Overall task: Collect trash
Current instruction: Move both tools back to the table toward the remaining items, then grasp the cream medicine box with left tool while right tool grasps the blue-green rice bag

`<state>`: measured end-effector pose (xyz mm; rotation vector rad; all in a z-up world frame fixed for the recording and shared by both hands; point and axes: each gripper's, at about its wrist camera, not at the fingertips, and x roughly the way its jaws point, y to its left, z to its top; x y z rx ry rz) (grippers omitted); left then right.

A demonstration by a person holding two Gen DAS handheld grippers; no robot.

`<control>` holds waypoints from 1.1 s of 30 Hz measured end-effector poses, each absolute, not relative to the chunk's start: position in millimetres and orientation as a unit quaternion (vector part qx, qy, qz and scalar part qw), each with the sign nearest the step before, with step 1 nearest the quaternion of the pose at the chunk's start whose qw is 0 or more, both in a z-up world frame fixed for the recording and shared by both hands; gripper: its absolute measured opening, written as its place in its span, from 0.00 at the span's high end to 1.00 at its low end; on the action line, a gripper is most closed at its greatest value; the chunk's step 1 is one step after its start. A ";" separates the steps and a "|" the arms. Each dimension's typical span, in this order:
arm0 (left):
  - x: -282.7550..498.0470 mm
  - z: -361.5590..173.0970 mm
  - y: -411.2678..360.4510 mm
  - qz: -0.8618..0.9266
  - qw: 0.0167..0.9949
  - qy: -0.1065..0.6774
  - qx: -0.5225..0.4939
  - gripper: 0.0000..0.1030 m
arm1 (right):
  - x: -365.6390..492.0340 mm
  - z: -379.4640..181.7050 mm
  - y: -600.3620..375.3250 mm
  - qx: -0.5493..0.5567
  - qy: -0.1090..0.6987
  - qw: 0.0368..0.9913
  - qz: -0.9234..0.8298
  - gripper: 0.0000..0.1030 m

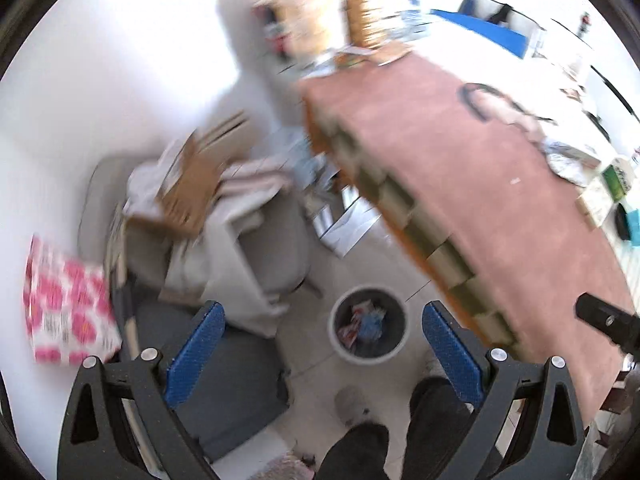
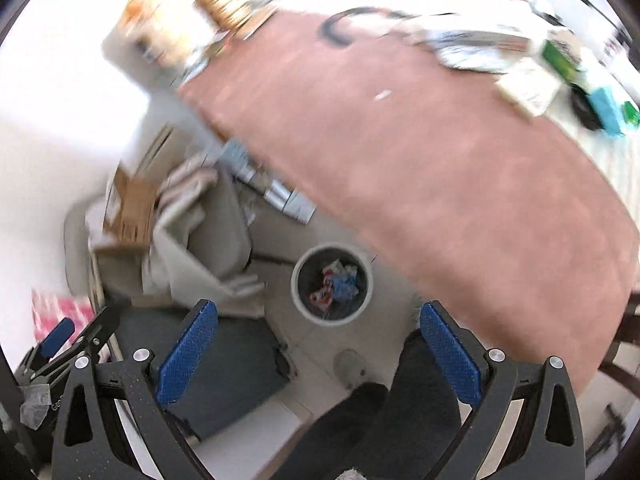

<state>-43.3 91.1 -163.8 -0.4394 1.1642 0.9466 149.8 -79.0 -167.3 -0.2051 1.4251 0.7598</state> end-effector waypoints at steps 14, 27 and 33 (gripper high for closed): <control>333.5 -217.8 29.7 0.249 0.725 0.633 -0.107 0.00 | 520.6 -215.0 -288.6 0.144 0.665 0.732 0.047 0.01; 474.3 -337.4 -33.9 0.079 0.664 0.741 -0.057 0.01 | 659.2 -291.0 -328.7 0.235 0.675 0.699 -0.025 0.01; 481.5 -346.7 -34.3 0.069 0.665 0.741 -0.066 0.10 | 678.6 -316.6 -309.0 0.223 0.685 0.692 -0.046 0.00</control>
